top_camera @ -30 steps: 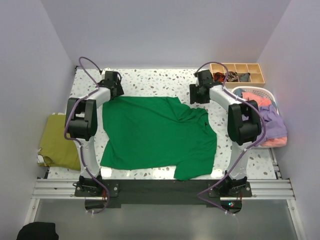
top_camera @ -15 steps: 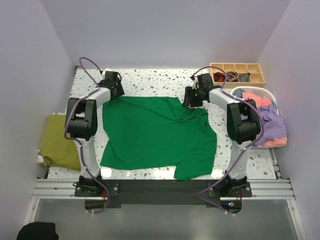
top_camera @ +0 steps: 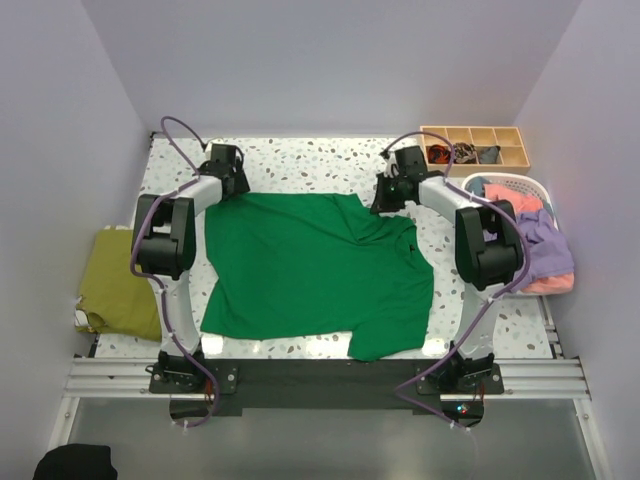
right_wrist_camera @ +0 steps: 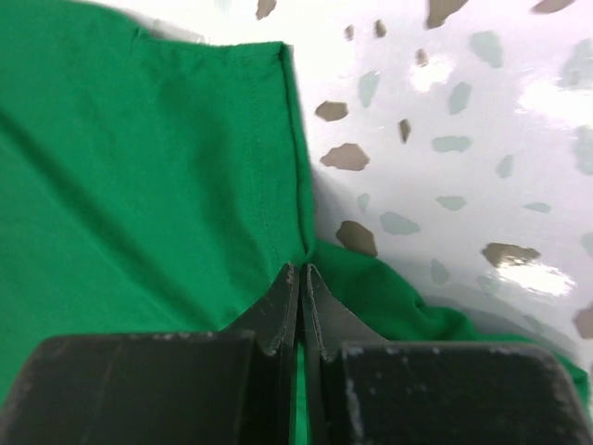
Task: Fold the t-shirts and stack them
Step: Flatten out the tshirt
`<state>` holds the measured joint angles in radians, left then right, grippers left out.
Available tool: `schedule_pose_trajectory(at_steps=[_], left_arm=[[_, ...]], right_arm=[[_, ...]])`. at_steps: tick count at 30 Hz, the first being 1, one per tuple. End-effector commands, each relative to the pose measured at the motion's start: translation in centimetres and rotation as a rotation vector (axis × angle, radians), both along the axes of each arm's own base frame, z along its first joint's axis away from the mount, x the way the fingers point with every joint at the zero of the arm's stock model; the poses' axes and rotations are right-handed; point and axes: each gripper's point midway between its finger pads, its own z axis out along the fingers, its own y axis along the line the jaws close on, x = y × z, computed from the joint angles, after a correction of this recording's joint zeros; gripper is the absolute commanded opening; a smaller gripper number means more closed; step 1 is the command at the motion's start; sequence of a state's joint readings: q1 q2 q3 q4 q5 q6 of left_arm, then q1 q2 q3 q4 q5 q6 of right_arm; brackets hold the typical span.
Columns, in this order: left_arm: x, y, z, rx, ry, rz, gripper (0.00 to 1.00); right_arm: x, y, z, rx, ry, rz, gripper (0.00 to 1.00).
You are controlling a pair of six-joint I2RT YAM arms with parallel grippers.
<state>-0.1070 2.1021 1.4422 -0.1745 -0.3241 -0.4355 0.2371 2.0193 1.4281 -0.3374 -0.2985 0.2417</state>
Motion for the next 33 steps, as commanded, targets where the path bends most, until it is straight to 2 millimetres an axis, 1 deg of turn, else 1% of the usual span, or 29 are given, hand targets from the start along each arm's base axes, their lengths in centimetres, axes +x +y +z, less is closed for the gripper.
schedule_pose_trajectory(at_steps=[1,2,3,4,5,6,7,8,9,10,11,12,13,14,16,17,18,19,20,21,22,23,24,25,26,27,28,32,33], left_arm=[[0.9,-0.2,0.6,-0.011,-0.034,0.005,0.79],[1.0,-0.2,0.6,-0.011,-0.034,0.005,0.79],[1.0,-0.1,0.5,-0.009,-0.034,0.007,0.79],[1.1,-0.2,0.6,-0.009,-0.036,0.007,0.79],[1.1,-0.1,0.5,-0.008,-0.035,0.008,0.79],[1.2,-0.1,0.6,-0.006,-0.039,0.01,0.79],[1.2,-0.1,0.5,-0.005,-0.036,0.011,0.79],[1.3,-0.1,0.5,-0.004,-0.036,0.01,0.79],[1.3,0.0,0.5,0.0,-0.035,0.013,0.79],[1.3,0.0,0.5,0.002,-0.035,0.013,0.79],[1.2,0.1,0.4,0.003,-0.03,0.013,0.79],[1.2,0.1,0.3,0.005,-0.03,0.015,0.79],[1.1,0.1,0.2,0.004,-0.026,0.014,0.79],[1.1,0.1,0.2,0.004,-0.024,0.014,0.8],[1.0,0.3,0.4,0.013,-0.024,0.022,0.8],[1.0,0.4,0.6,0.017,-0.027,0.03,0.81],[1.0,0.7,1.2,0.027,-0.041,0.044,0.81],[0.9,0.9,1.5,0.031,-0.043,0.053,0.82],[1.0,1.0,2.0,0.035,-0.054,0.06,0.82],[1.0,1.3,3.3,0.041,-0.08,0.076,0.82],[0.9,1.4,4.0,0.042,-0.088,0.08,0.83],[0.9,1.4,4.7,0.043,-0.102,0.082,0.83],[0.7,1.5,6.3,0.041,-0.13,0.088,0.83],[0.3,1.5,6.7,0.037,-0.133,0.085,0.83],[0.0,1.4,7.2,0.028,-0.141,0.081,0.83],[-0.3,1.0,8.8,0.004,-0.171,0.071,0.83],[-0.9,0.8,8.8,-0.008,-0.169,0.061,0.83],[-2.5,-1.2,9.8,-0.106,-0.197,-0.021,0.84],[-2.9,-2.9,9.6,-0.171,-0.203,-0.093,0.84]], right_arm=[[4.4,-2.4,8.8,-0.102,-0.258,-0.112,0.0],[5.7,-3.3,10.5,-0.143,-0.309,-0.155,0.0],[6.4,-3.7,11.2,-0.167,-0.328,-0.171,0.0],[7.1,-3.7,10.7,-0.186,-0.323,-0.158,0.0],[8.8,-4.4,12.5,-0.221,-0.365,-0.198,0.0],[9.8,-4.6,12.8,-0.24,-0.376,-0.208,0.0],[10.9,-4.7,10.3,-0.279,-0.337,-0.199,0.0],[13.0,-4.7,13.0,-0.288,-0.399,-0.222,0.0],[14.3,-6.0,13.2,-0.35,-0.423,-0.283,0.0],[15.7,-6.0,9.4,-0.394,-0.378,-0.274,0.21],[17.2,-6.0,12.0,-0.396,-0.421,-0.293,0.41],[18.1,-6.9,11.3,-0.44,-0.415,-0.33,0.66],[18.6,-6.8,10.8,-0.445,-0.408,-0.331,0.76],[19.3,-6.9,10.3,-0.456,-0.408,-0.337,0.96],[19.1,-7.5,10.5,-0.47,-0.408,-0.381,0.98],[18.2,-7.8,11.6,-0.464,-0.423,-0.401,0.99],[17.5,-7.5,11.9,-0.452,-0.43,-0.403,0.99],[16.7,-6.7,13.1,-0.399,-0.451,-0.388,0.99],[15.4,-6.5,10.8,-0.384,-0.424,-0.364,0.99],[14.0,-6.0,14.1,-0.337,-0.466,-0.359,0.99],[12.9,-4.6,14.4,-0.286,-0.455,-0.312,0.99],[11.3,-4.1,12.8,-0.281,-0.403,-0.28,0.99],[9.9,-2.9,14.1,-0.249,-0.41,-0.242,0.99],[9.0,-2.1,13.8,-0.23,-0.394,-0.207,0.99],[7.6,-1.4,12.4,-0.217,-0.353,-0.167,0.98],[6.8,-0.7,12.0,-0.21,-0.341,-0.142,0.98],[6.1,-0.1,12.2,-0.195,-0.339,-0.115,0.98],[4.3,1.5,9.5,-0.142,-0.261,-0.036,0.97],[4.2,1.6,8.9,-0.138,-0.244,-0.031,0.97]])
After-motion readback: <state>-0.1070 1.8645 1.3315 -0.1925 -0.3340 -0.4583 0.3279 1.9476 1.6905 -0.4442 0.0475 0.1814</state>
